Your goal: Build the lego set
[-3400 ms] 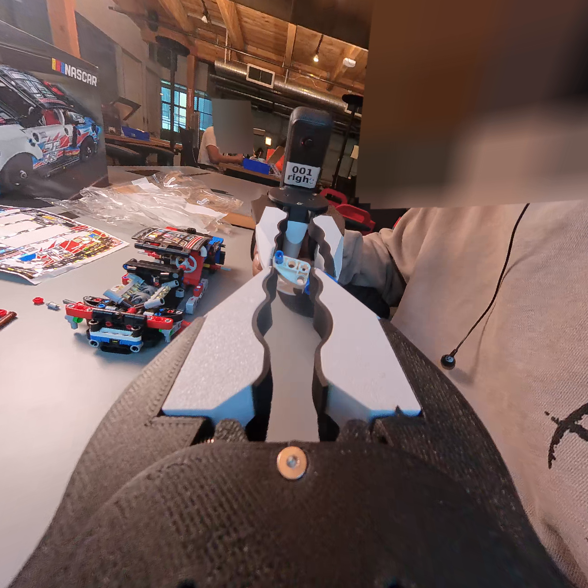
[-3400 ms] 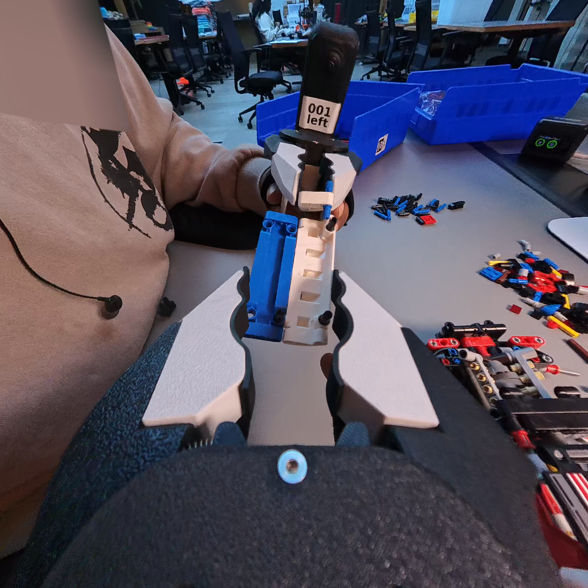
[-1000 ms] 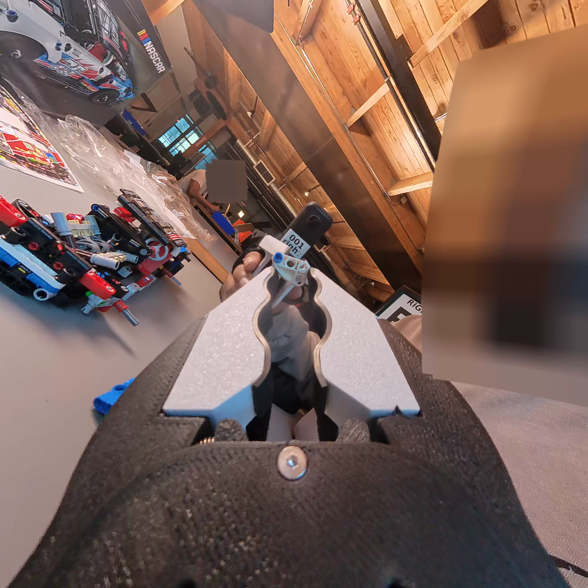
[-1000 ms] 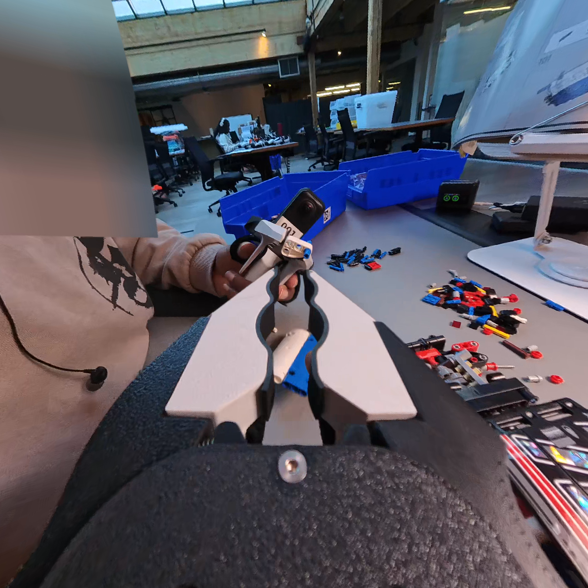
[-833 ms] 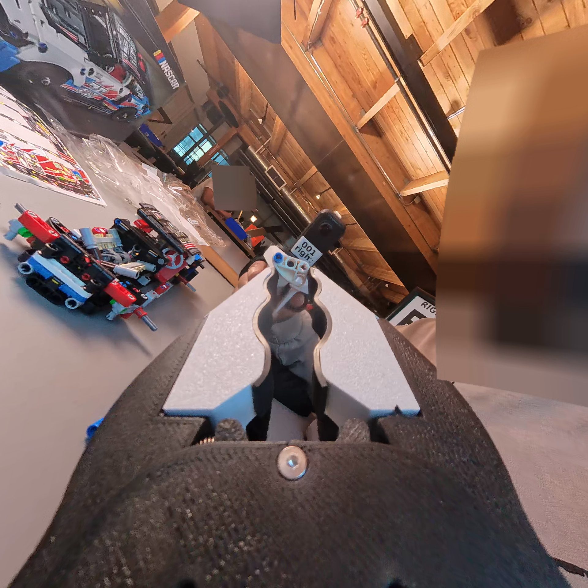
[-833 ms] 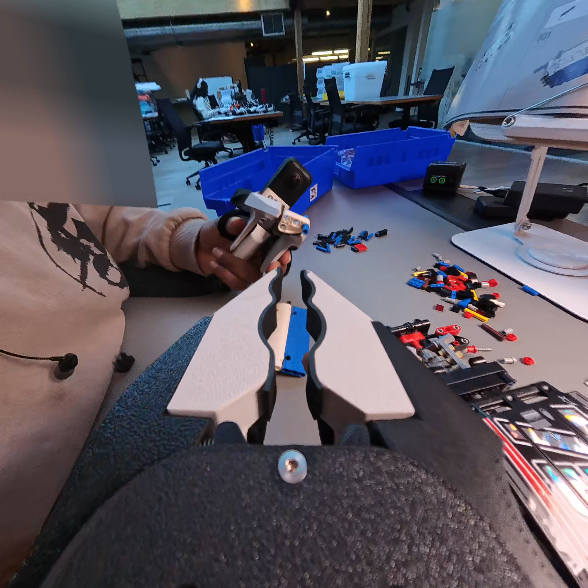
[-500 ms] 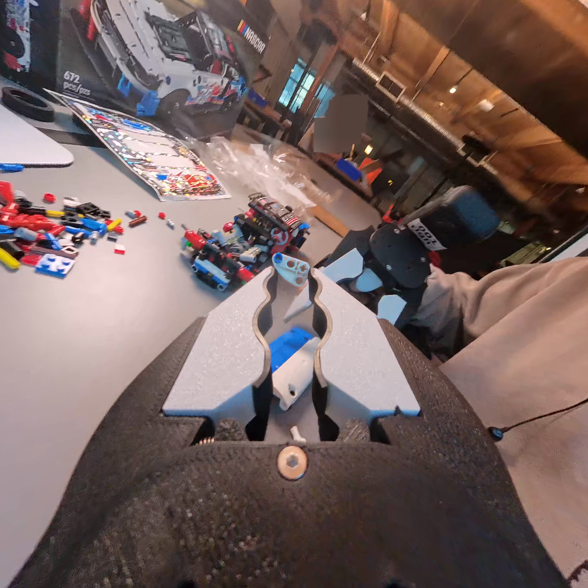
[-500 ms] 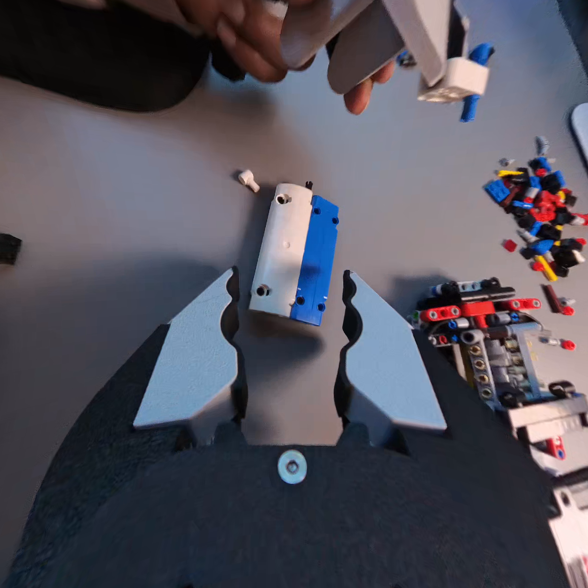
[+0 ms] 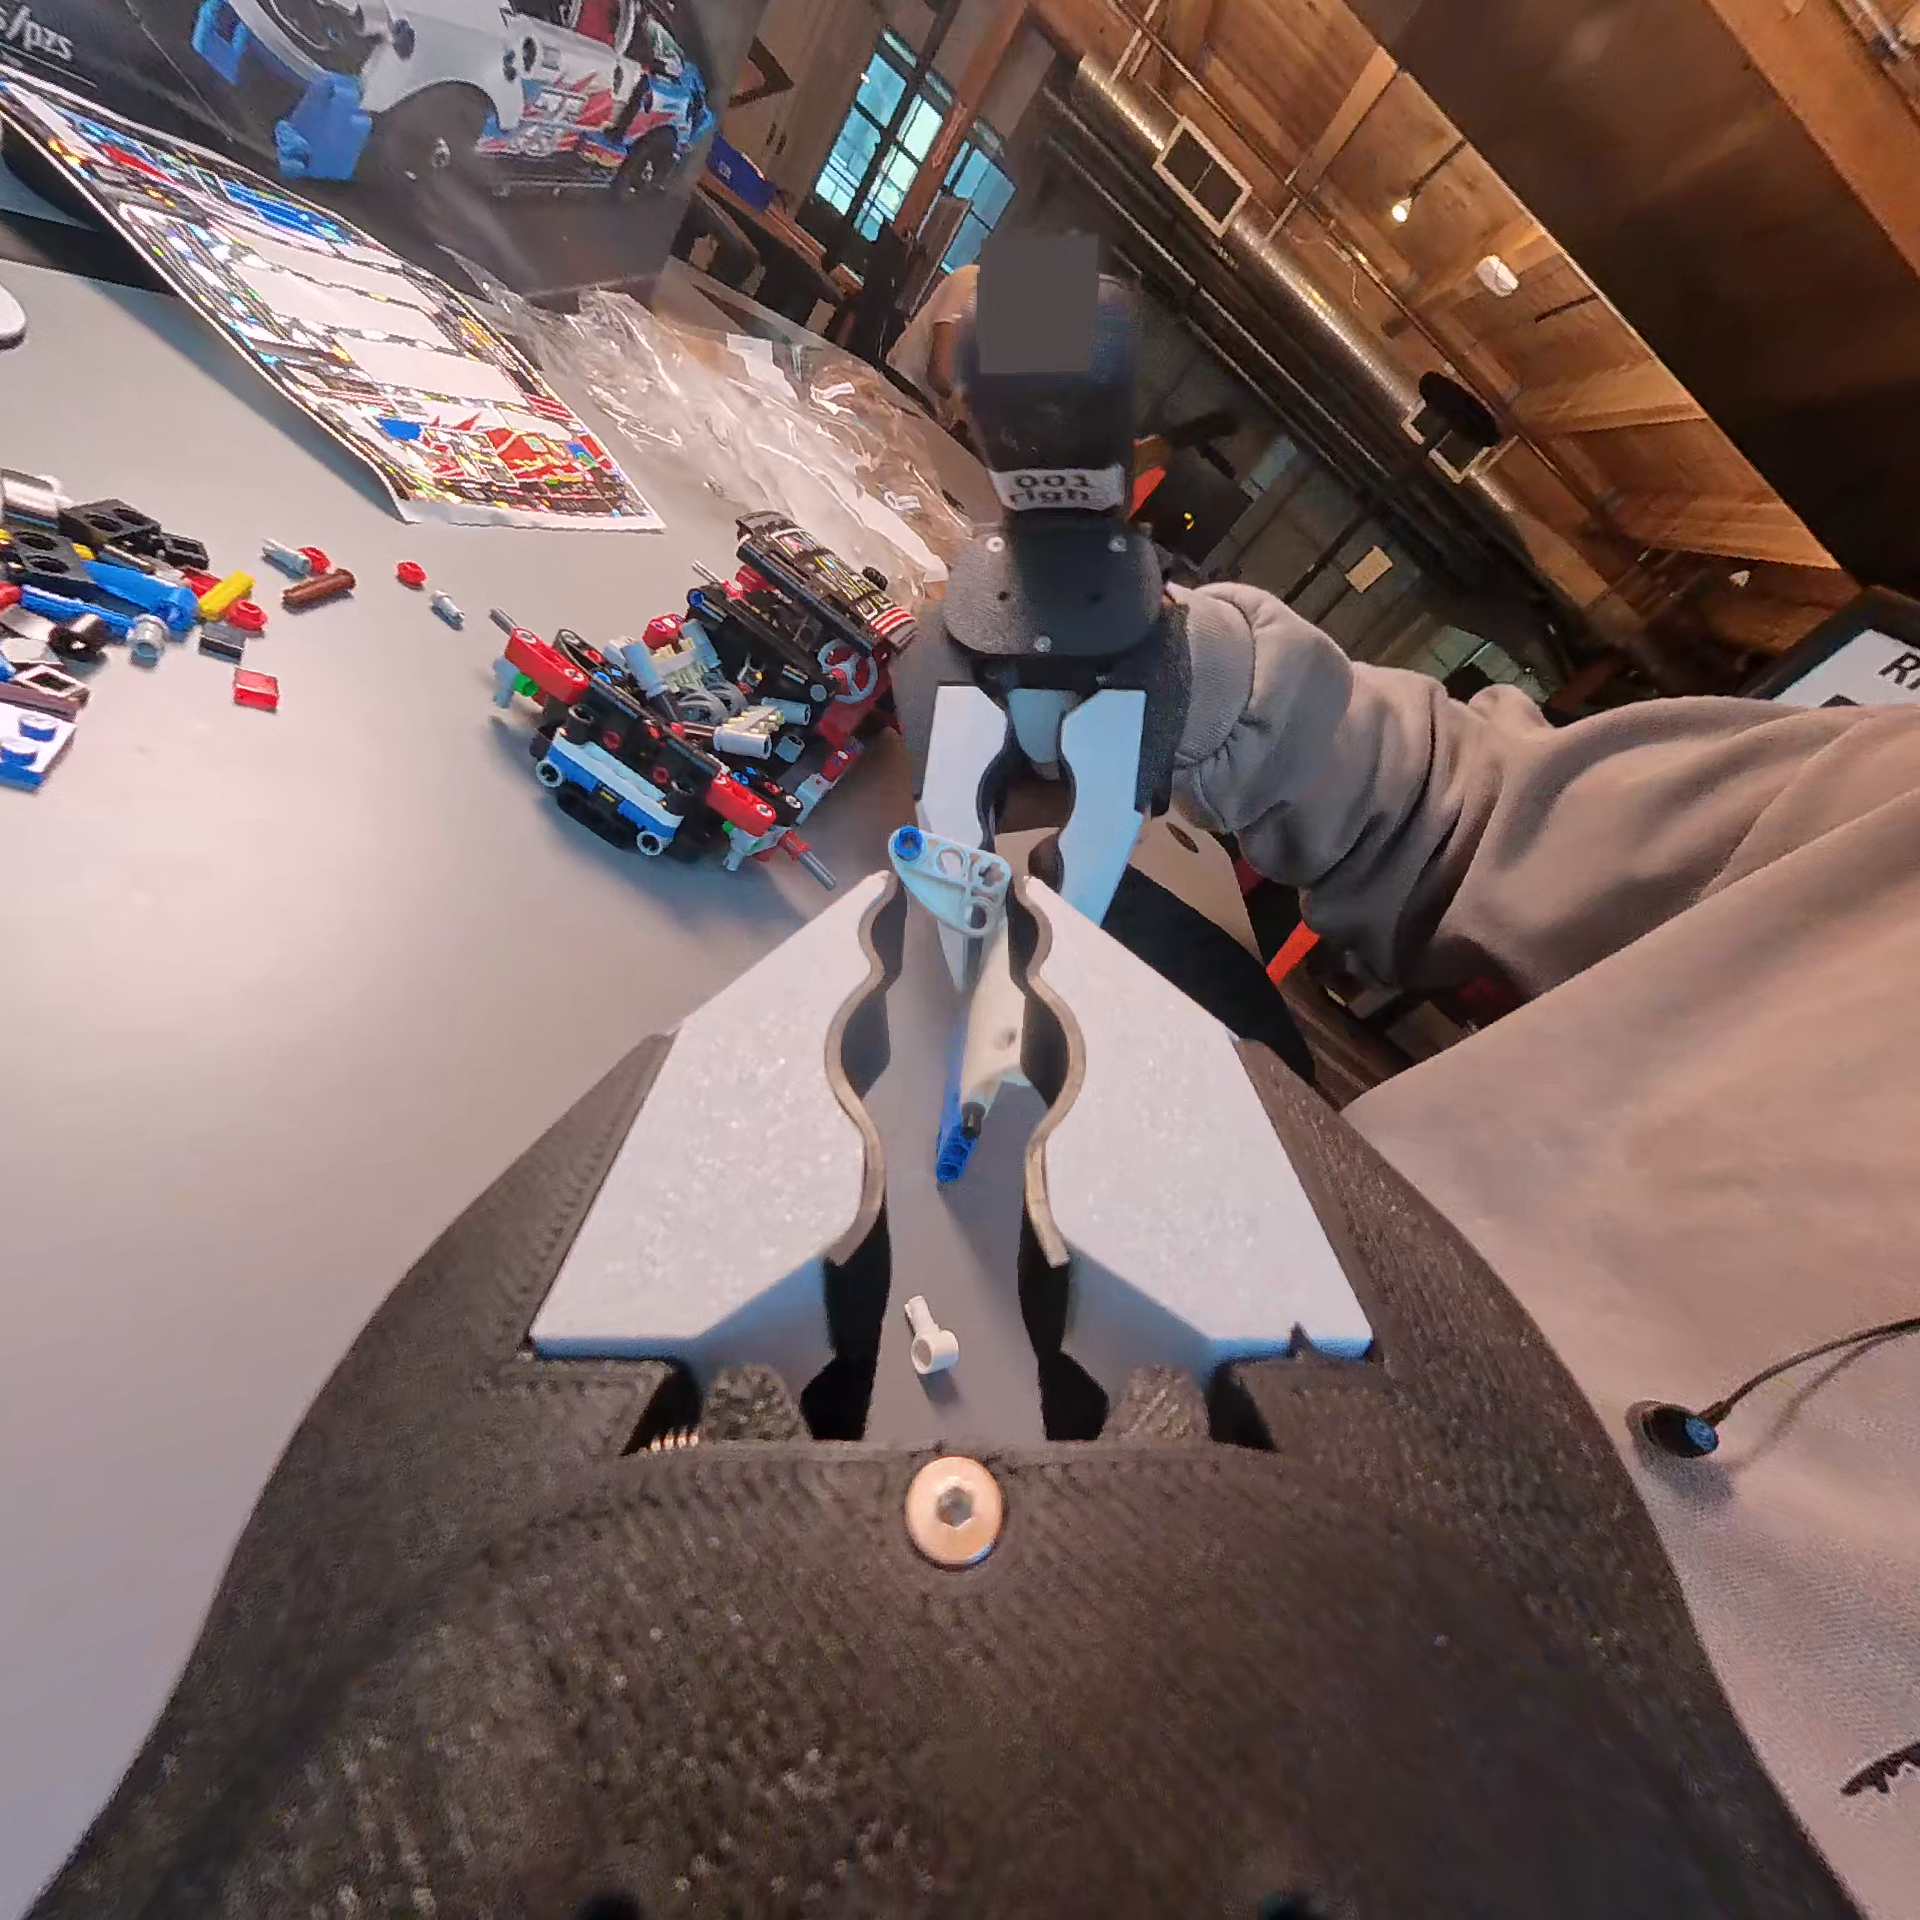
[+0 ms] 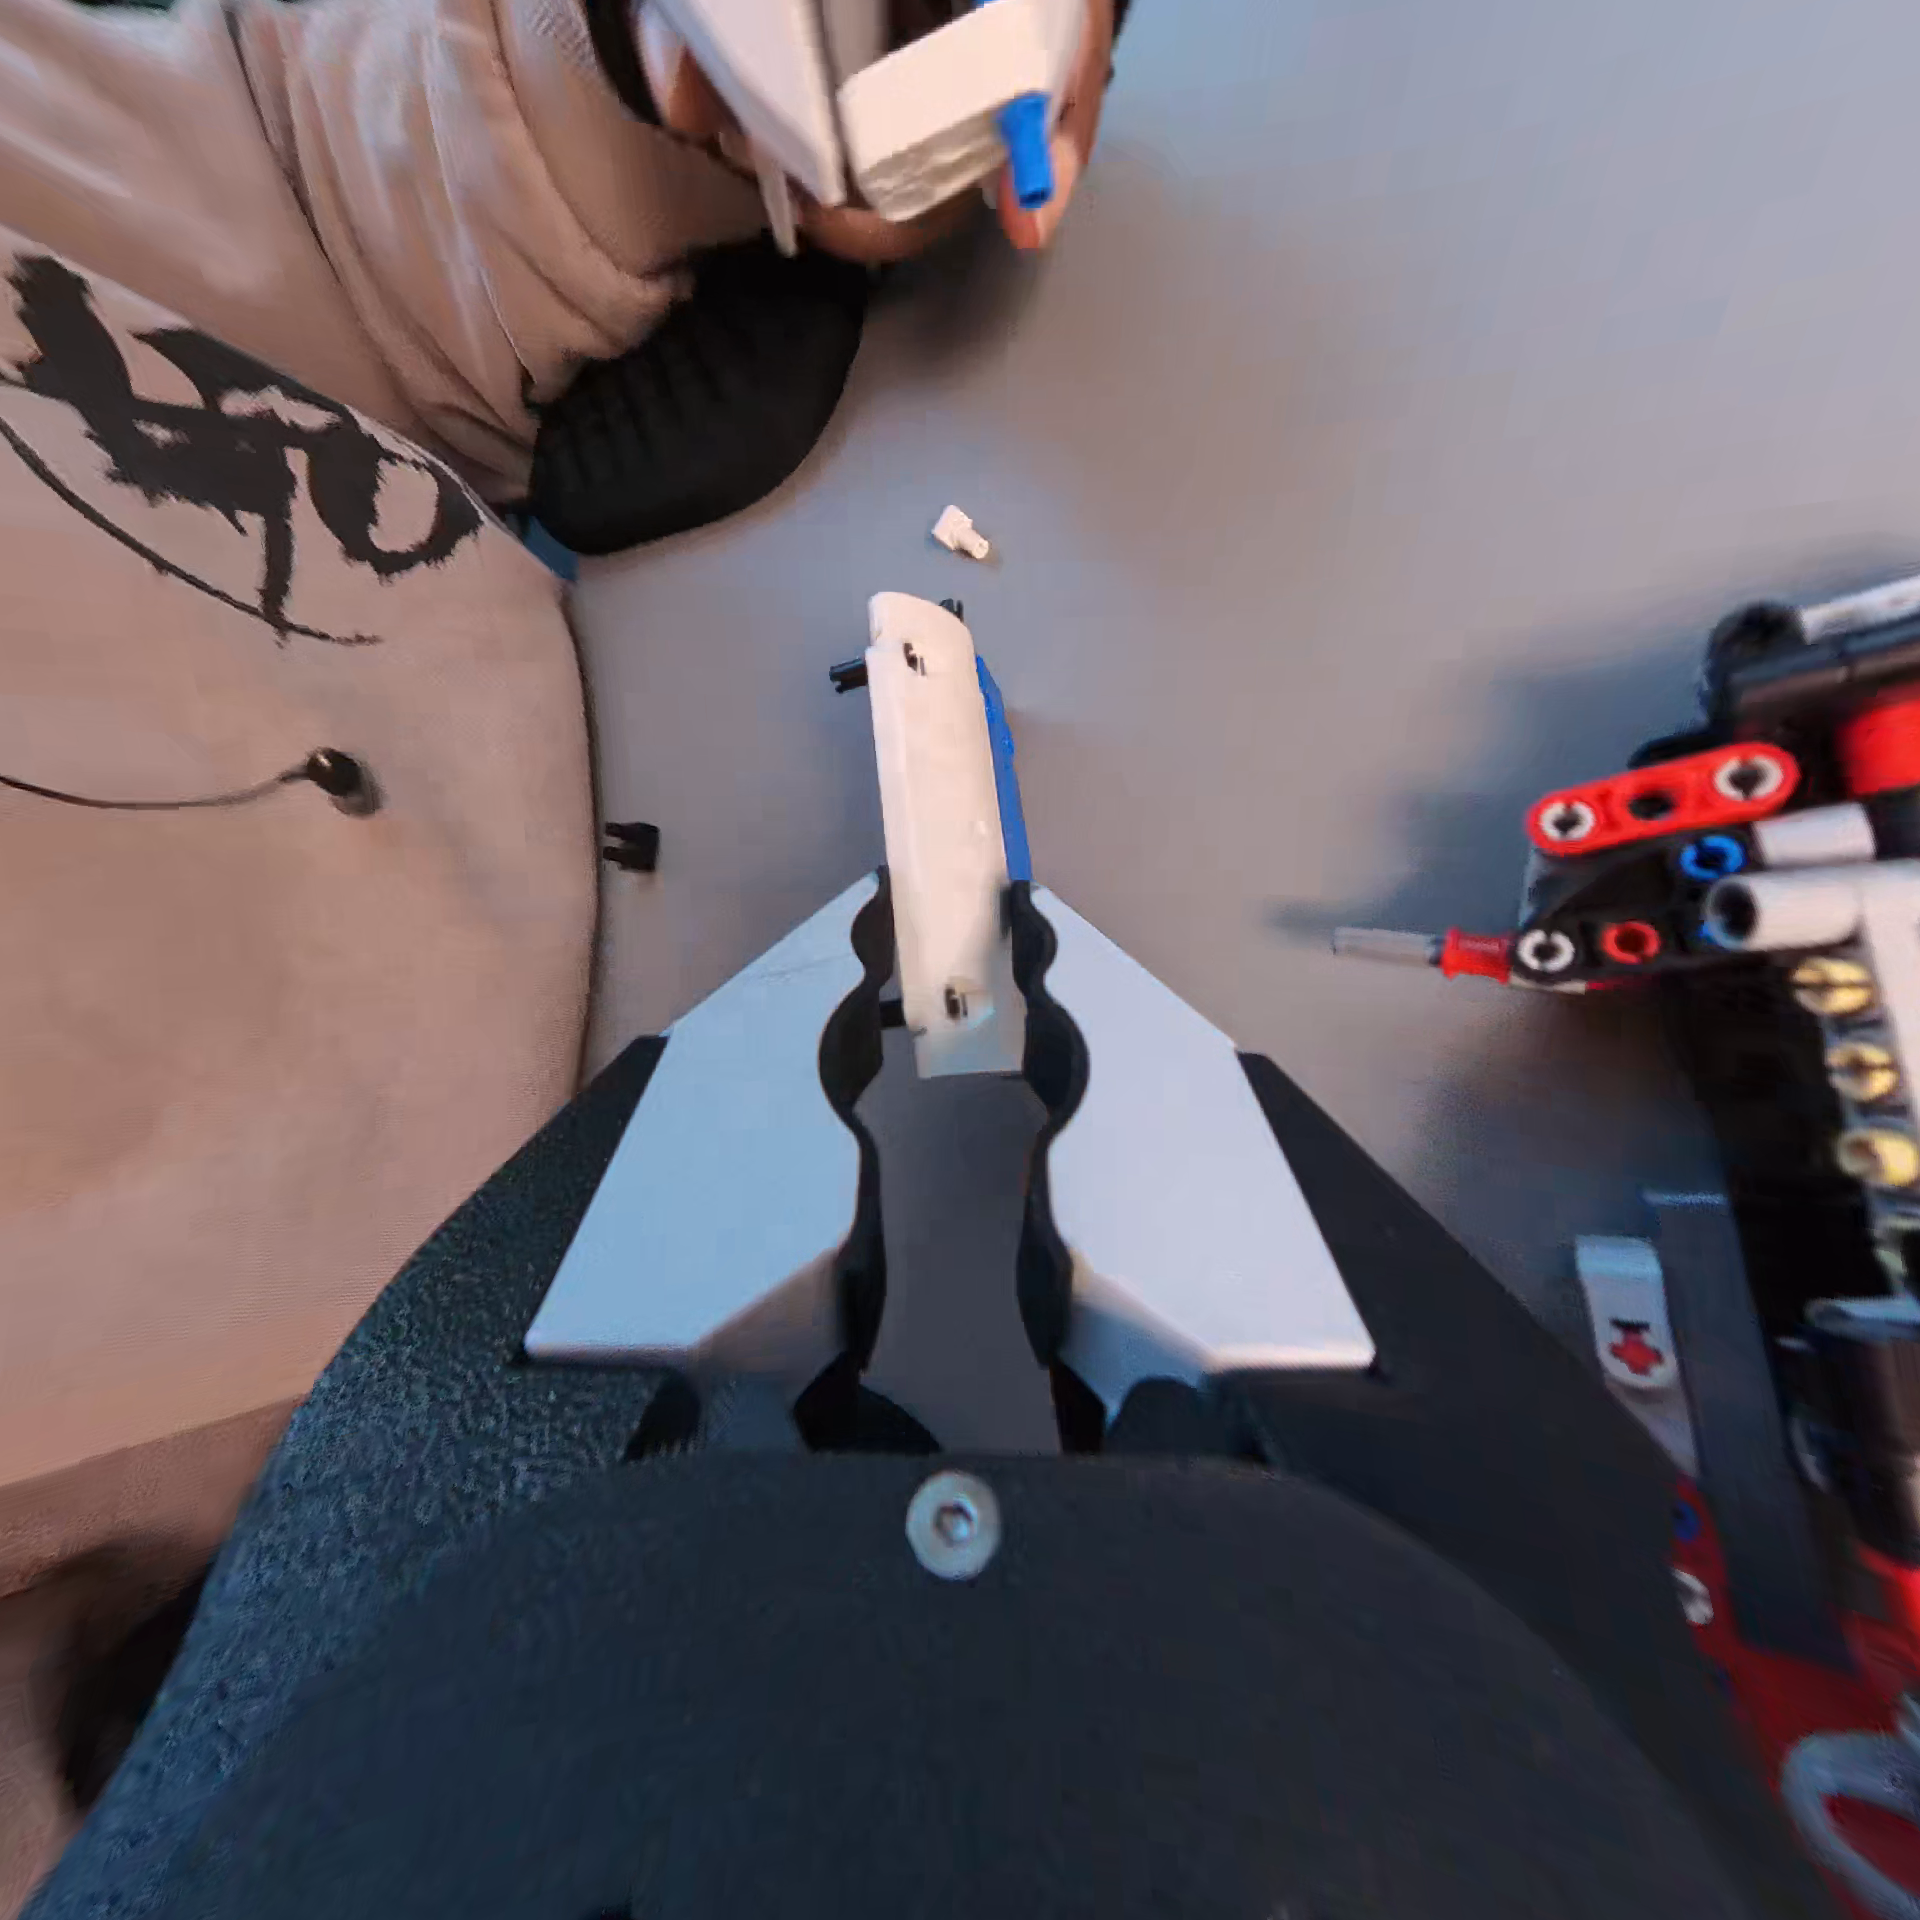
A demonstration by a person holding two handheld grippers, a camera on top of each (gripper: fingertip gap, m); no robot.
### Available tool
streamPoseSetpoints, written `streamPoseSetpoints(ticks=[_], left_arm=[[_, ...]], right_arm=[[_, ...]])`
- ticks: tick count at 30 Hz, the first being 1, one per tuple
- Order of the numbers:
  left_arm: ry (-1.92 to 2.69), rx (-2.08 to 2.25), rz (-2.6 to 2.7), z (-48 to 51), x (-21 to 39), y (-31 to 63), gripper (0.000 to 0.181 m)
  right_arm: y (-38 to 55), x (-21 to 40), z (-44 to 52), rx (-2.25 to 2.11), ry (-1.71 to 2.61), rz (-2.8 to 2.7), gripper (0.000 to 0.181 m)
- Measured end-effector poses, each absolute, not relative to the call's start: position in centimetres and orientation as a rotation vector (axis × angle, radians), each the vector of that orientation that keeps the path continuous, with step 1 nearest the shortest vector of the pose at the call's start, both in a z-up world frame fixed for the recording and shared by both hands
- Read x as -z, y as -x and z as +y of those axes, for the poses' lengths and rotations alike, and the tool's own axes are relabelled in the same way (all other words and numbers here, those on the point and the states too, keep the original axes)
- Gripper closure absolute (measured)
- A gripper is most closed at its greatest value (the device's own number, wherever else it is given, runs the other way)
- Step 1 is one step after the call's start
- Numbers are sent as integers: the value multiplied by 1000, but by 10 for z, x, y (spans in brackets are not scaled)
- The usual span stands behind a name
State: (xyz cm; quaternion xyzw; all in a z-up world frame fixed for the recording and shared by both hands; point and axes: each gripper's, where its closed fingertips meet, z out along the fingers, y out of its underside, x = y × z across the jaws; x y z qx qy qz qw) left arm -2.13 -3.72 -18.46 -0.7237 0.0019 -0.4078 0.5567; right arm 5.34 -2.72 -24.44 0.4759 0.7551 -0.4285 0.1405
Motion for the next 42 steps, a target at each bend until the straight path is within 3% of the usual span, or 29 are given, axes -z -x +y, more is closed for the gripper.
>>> streamPoseSetpoints(ticks=[3, 9, 16, 22, 25, 32, 42], left_arm=[[1742, 936, 38, -38, 189, 17, 164], [1781, 894, 73, -39, 196, 16, 164], [1789, 899, 98, -39, 198, 12, 164], [1743, 907, 90, -41, 190, 16, 164], [1681, 963, 78, -43, 180, 16, 164], [1459, 1122, 95, -53, 147, 14, 165], [1599, 1058, 233, -50, 173, -12, 164]], right_arm=[[-53, 252, -23, 1199, -1443, 2036, 162], [-50, 269, -15, 1061, -1468, 2387, 170], [-44, 270, -24, 922, -1400, 2665, 161], [-33, 270, -35, 936, -1242, 2786, 179], [-32, 265, -34, 1071, -1286, 2745, 181], [-28, 191, -32, 1882, -1409, 2361, 181], [-35, 222, -31, 1648, -1385, 2489, 181]])
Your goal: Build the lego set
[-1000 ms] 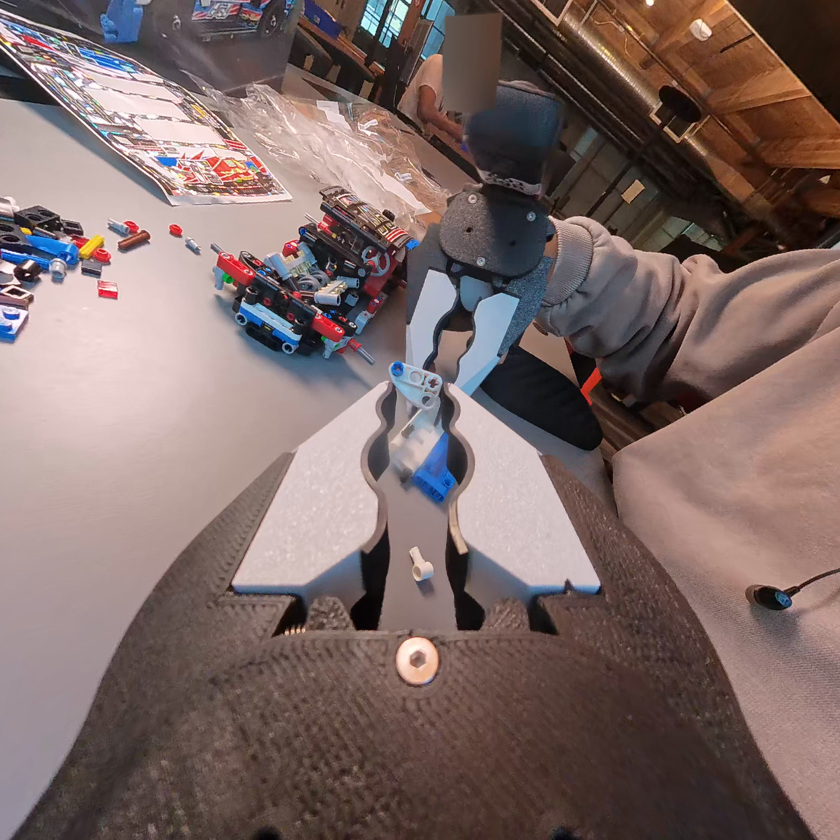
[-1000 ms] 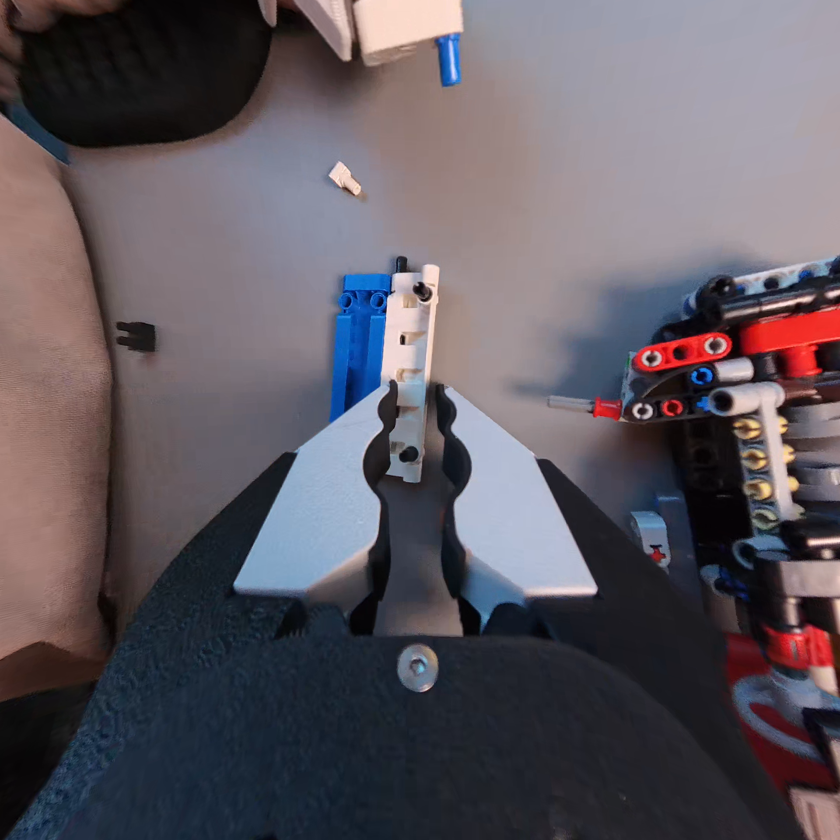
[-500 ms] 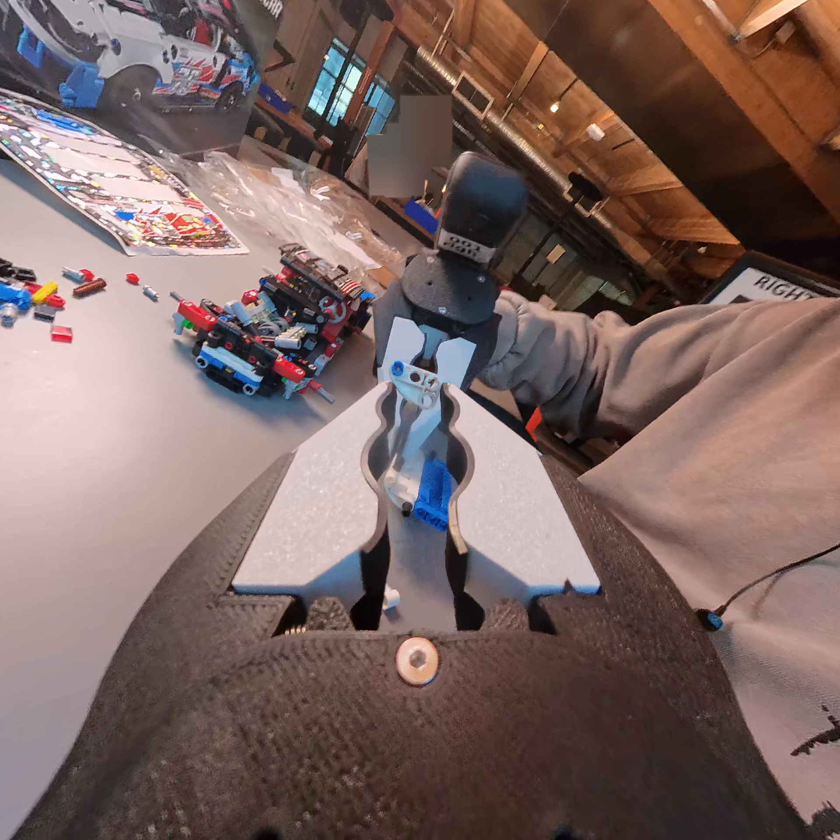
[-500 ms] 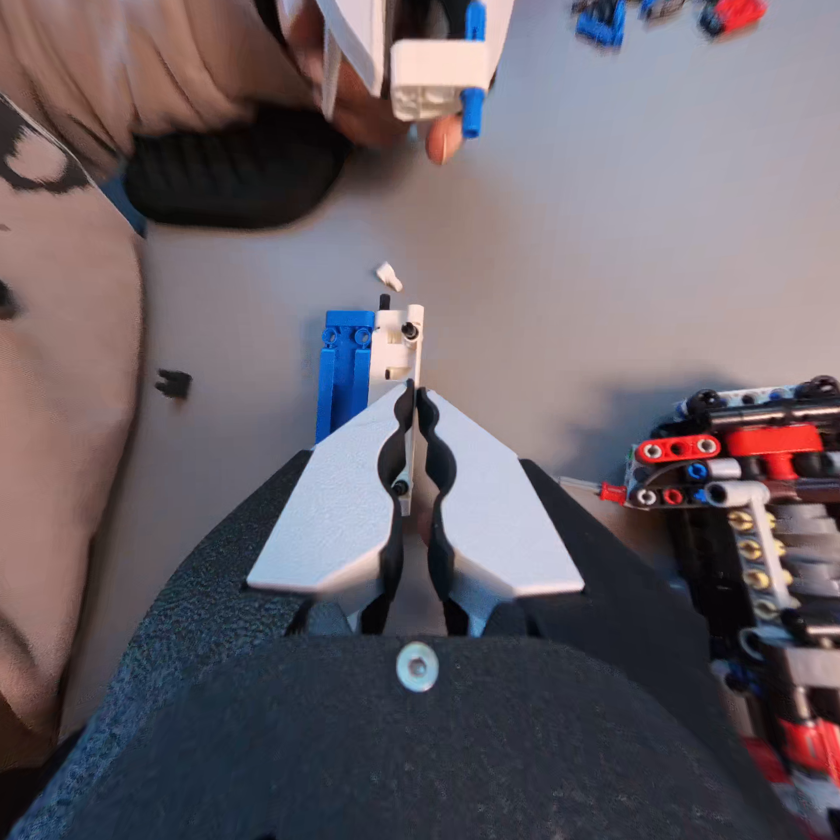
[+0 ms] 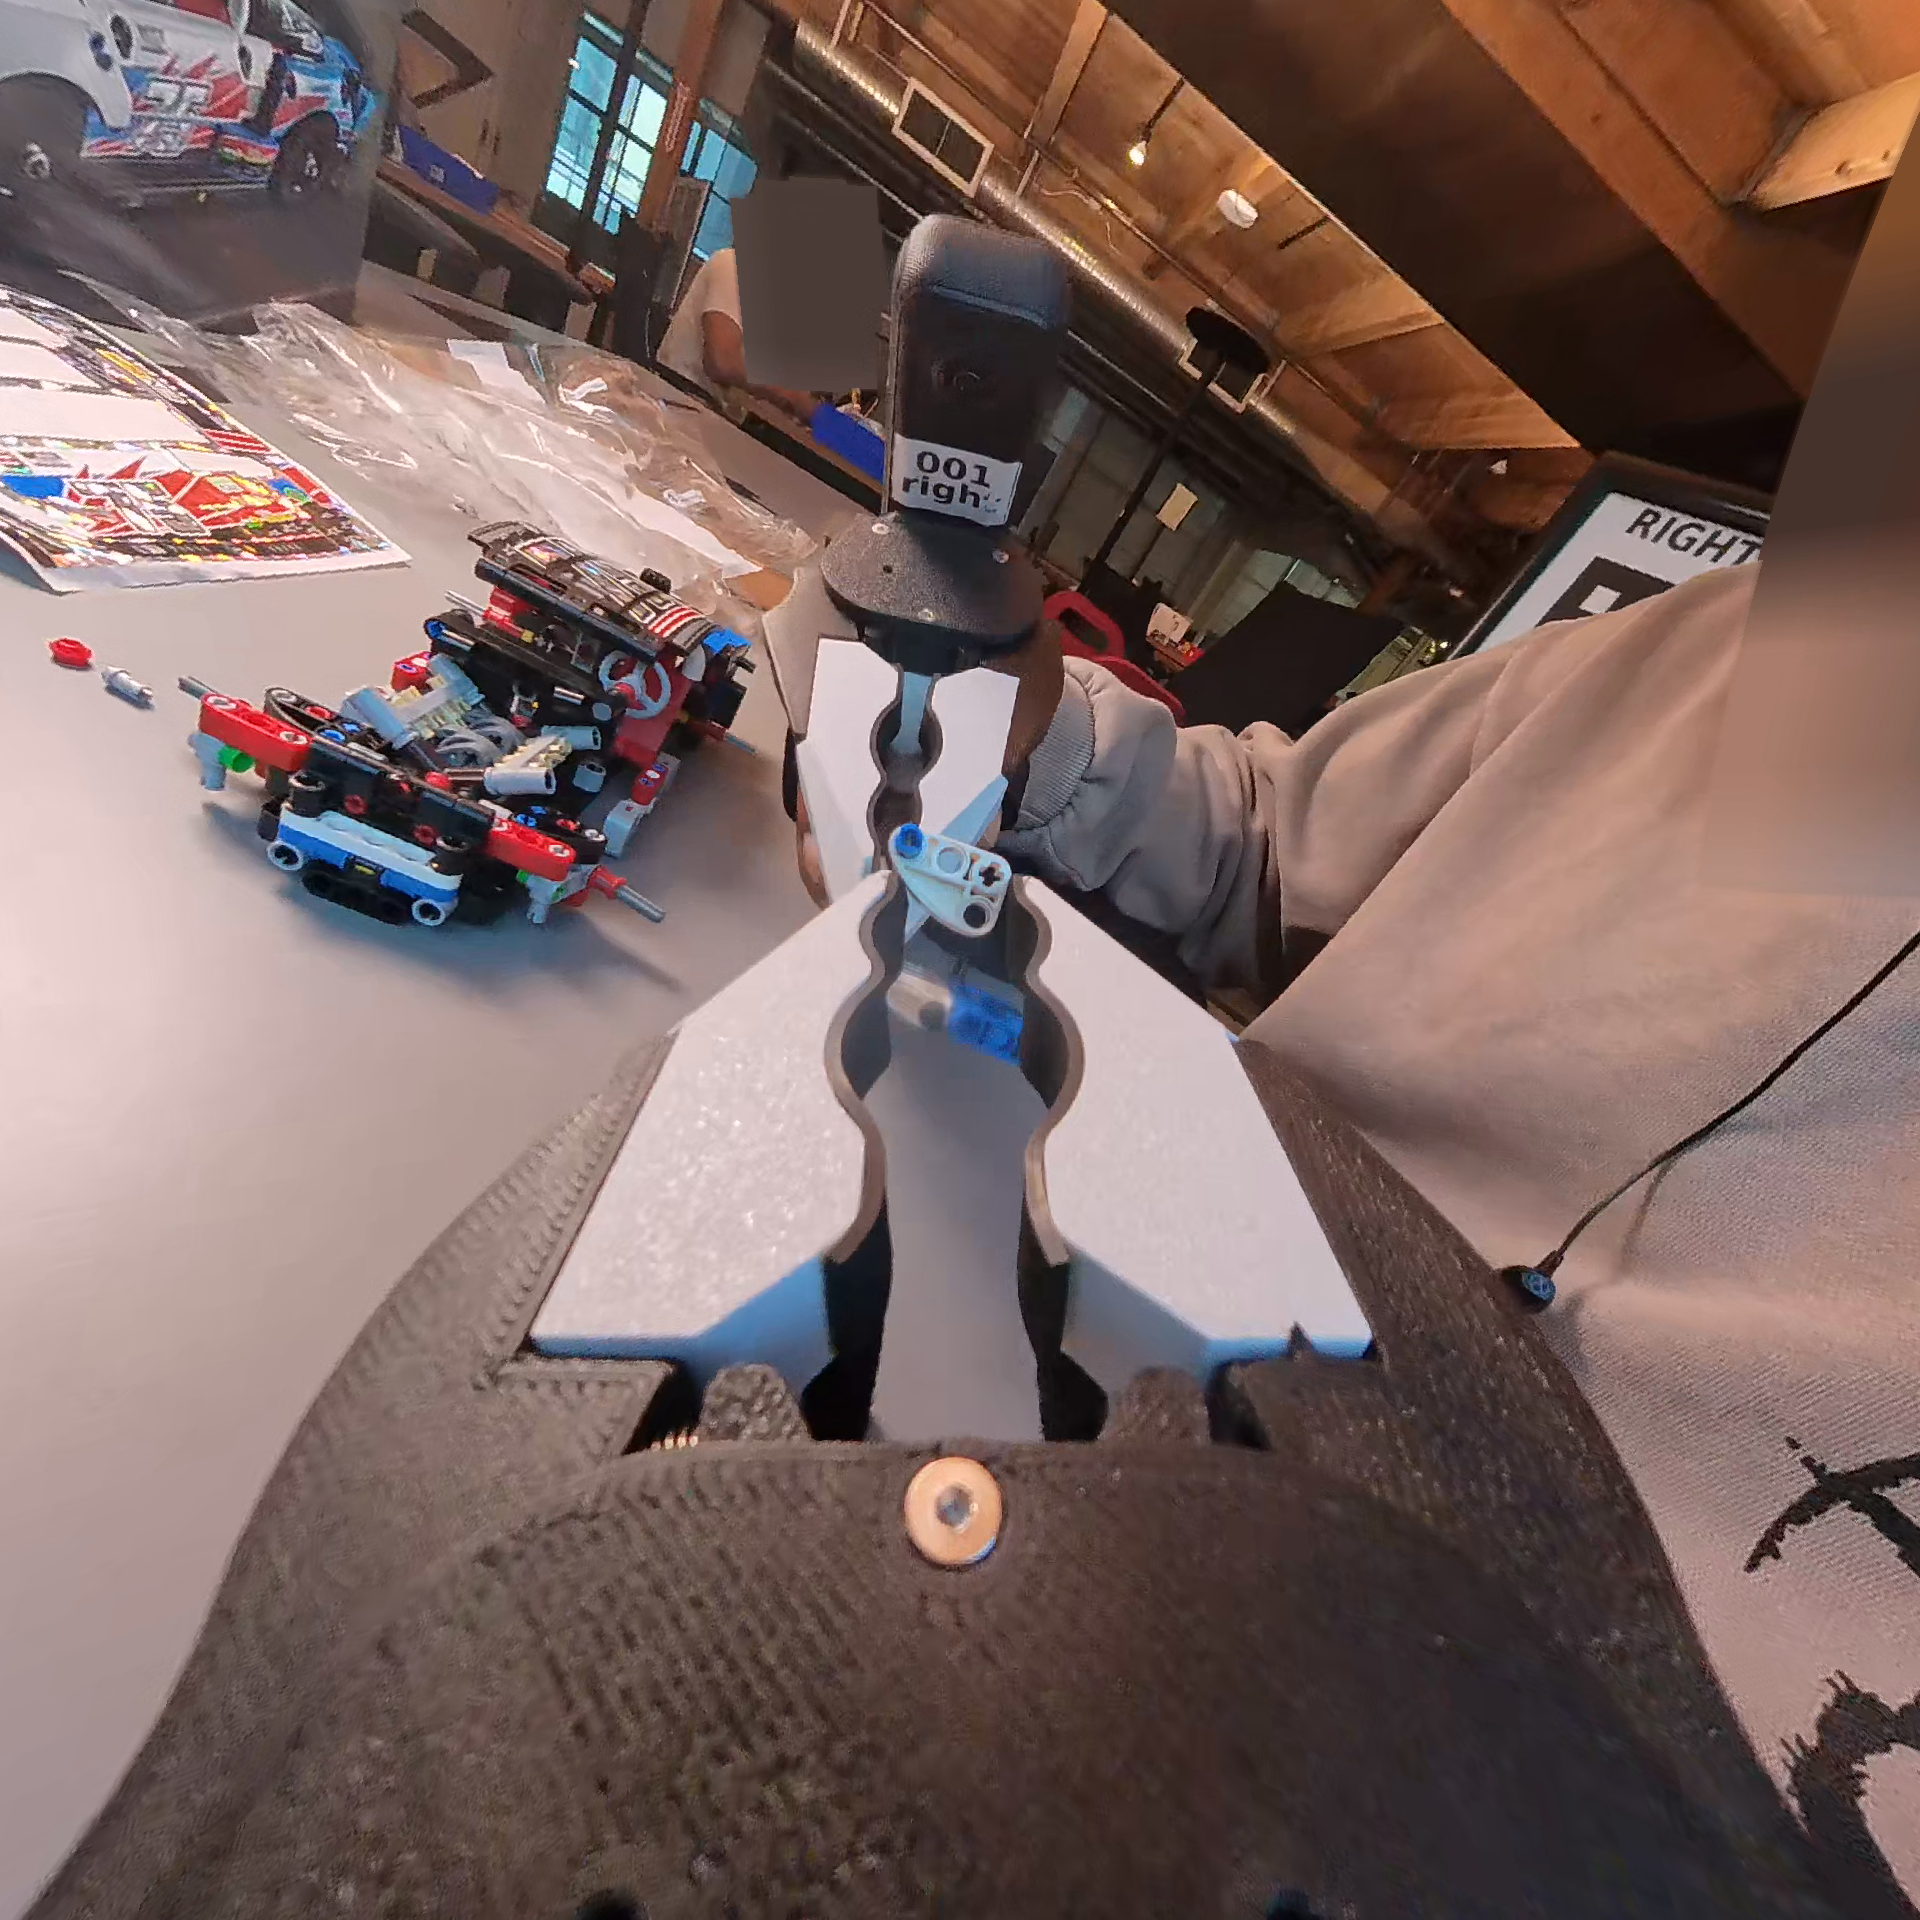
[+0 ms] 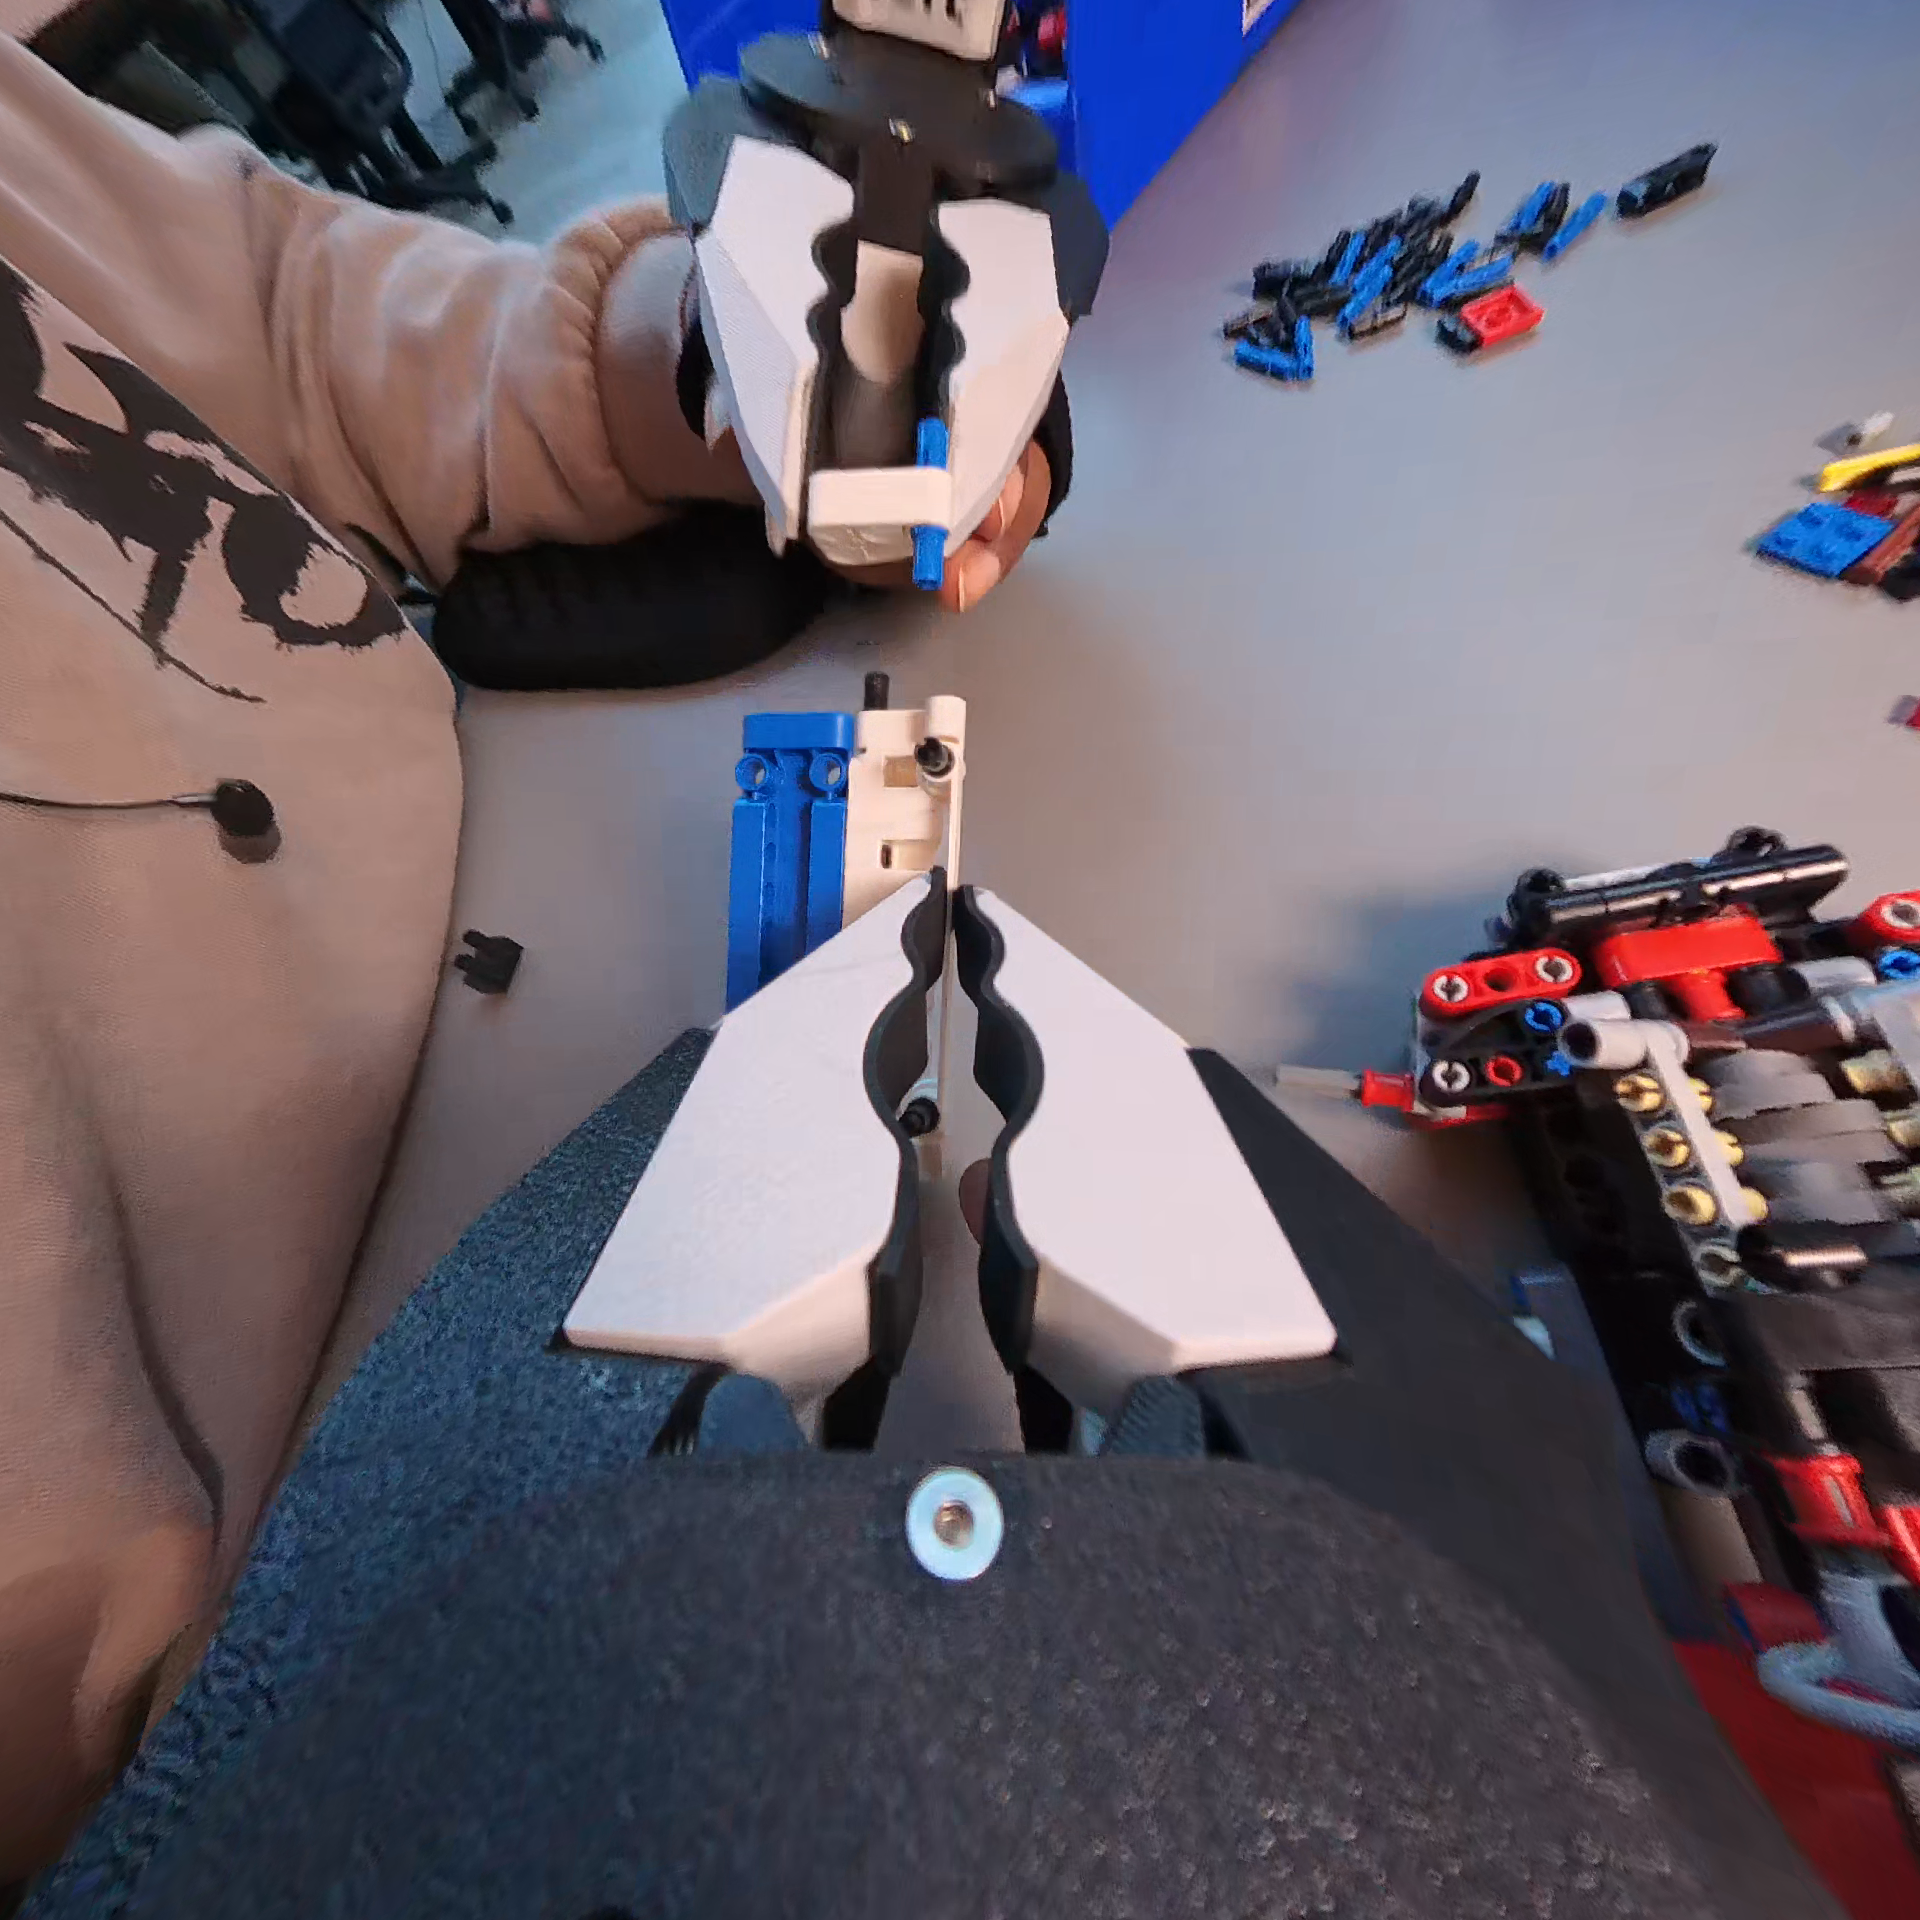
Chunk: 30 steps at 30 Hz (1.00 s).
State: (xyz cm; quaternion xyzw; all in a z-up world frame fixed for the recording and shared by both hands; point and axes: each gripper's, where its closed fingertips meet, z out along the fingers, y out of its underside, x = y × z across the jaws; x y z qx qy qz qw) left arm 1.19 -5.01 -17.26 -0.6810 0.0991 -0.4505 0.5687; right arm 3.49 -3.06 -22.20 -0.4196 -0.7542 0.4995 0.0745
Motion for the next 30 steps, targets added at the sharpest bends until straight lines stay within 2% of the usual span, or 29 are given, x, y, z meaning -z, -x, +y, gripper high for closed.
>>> streamPoseSetpoints(ticks=[7, 10, 14, 17, 22, 25, 27, 30], left_arm=[[1596, 1066, 230, -49, 173, -13, 164], [1595, 1054, 250, -50, 172, -15, 164], [1588, 1042, 281, -52, 170, -20, 164], [1578, 1038, 284, -53, 169, -20, 164], [1606, 1004, 289, -52, 171, -19, 164], [1651, 1036, 241, -50, 176, -18, 151], [1690, 1033, 229, -49, 180, -19, 148], [1749, 963, 221, -45, 187, -17, 162]], right_arm=[[-41, 268, -15, -928, 1234, -2500, 180], [-25, 244, -17, -1017, 1156, -2369, 156], [-10, 186, -45, -1427, 1058, -2128, 162], [-6, 177, -53, -1491, 1017, -2092, 174], [-3, 180, -51, -1419, 998, -2089, 179], [-1, 188, -48, -1234, 950, -2109, 179], [0, 190, -49, -1138, 909, -2108, 179], [2, 193, -47, -1032, 874, -2105, 179]])
